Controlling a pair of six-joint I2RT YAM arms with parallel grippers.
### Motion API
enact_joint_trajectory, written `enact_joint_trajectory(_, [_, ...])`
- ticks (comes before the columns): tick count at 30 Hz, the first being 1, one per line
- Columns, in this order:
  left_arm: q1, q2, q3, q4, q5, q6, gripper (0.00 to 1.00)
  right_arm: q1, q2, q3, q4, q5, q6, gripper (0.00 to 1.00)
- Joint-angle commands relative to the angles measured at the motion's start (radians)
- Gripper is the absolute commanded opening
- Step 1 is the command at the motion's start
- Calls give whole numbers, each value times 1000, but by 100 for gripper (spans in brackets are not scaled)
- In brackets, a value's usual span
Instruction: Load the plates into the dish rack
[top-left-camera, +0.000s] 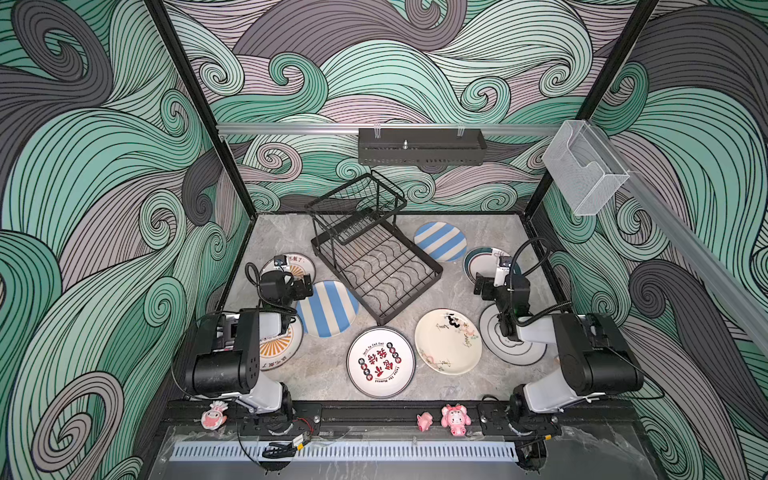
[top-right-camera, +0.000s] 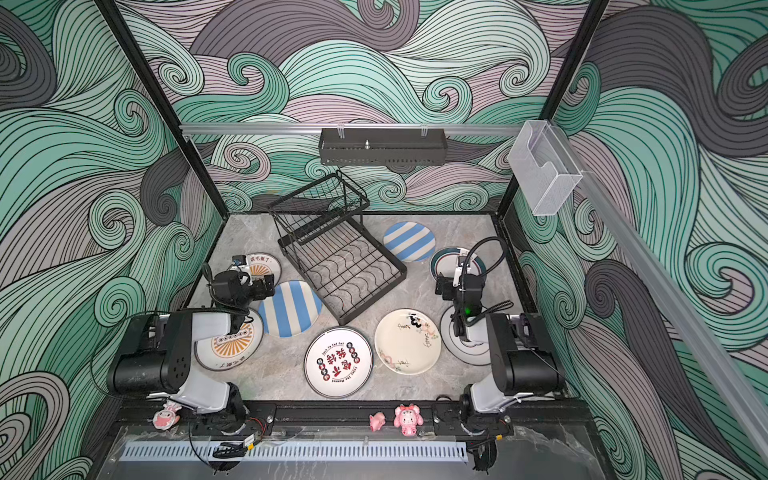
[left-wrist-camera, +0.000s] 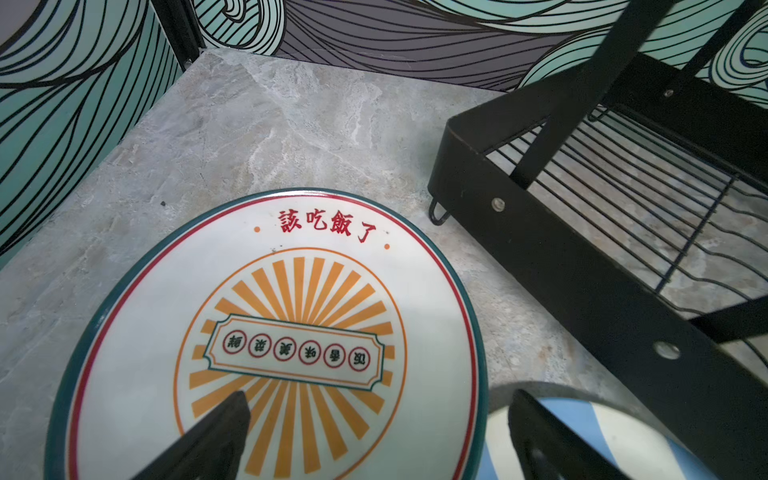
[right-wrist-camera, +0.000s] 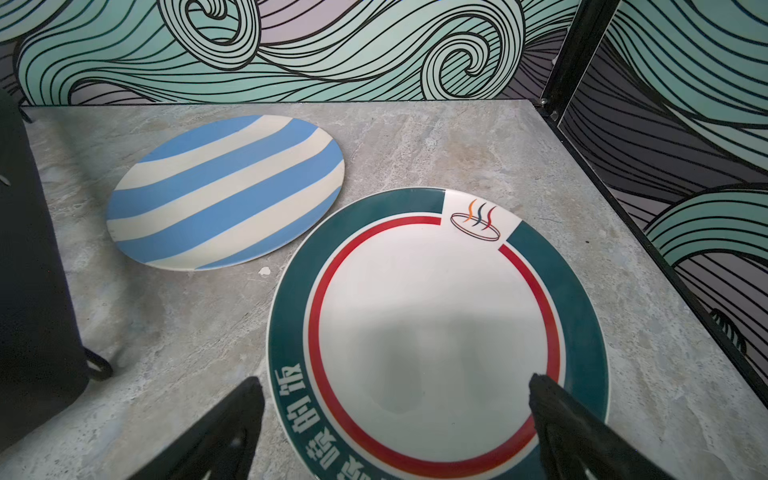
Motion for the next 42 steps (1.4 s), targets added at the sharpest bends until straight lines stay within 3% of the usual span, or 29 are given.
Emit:
enact_joint_trajectory(1, [-5,-2,13,18,5,16,99,2,-12,0,28,-8,-4,99])
enact_joint_trajectory(29, [-7,-4,24,16,-6,23,99,0,-11,1,25,-11,-3,98])
enact_joint_trajectory(31, [-7,-28,90,-99,-41,12,99,-1,-12,0,27,-11,-2,99])
enact_joint_trajectory(33, [-14,-71,235,-425,-118,-45,99,1,-14,-2,30,-10,-4,99])
enact_joint_trajectory(35, [-17,-100,297,-530,-135,-131,99,5,-24,6,36,13,-1,99])
enact_joint_trajectory(38, [-23,-216,250,-462,-61,-229,99,8,-150,156,-335,-3,-3,97])
enact_joint_trajectory(42, [-46,-315,279,-545,-13,-307,99,27,-276,318,-618,-116,22,96])
